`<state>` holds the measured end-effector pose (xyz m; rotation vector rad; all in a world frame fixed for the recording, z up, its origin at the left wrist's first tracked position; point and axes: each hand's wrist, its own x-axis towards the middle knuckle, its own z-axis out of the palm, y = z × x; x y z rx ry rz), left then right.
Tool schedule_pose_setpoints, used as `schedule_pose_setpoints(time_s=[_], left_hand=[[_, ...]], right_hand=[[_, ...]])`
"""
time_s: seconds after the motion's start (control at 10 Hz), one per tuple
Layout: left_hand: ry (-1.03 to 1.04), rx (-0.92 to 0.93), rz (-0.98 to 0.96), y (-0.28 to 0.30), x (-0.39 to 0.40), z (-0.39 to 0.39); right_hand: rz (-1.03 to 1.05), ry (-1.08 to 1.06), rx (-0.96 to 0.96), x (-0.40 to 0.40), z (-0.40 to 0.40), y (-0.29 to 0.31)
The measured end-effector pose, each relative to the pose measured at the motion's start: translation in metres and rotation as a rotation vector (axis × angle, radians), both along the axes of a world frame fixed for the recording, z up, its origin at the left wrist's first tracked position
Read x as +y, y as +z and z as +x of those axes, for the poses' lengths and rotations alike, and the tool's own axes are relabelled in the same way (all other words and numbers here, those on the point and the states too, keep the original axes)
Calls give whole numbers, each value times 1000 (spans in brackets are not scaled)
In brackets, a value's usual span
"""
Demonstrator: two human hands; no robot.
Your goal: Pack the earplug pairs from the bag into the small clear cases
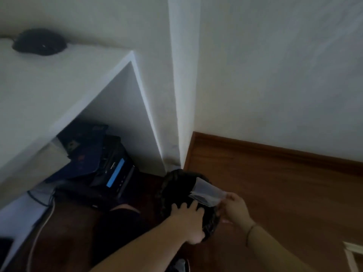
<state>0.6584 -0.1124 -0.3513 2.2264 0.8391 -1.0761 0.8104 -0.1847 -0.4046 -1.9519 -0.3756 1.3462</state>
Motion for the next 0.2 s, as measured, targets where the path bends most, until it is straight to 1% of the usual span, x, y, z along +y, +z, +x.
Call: schedule_pose_setpoints(time_s=[0.1, 0.2], left_hand=[[-111, 170, -168, -24, -9, 5], [-171, 275, -265, -38, -14, 7]], right_hand=[[-84, -58, 83, -5, -12, -46], [-123, -102, 148, -9, -20, -82]])
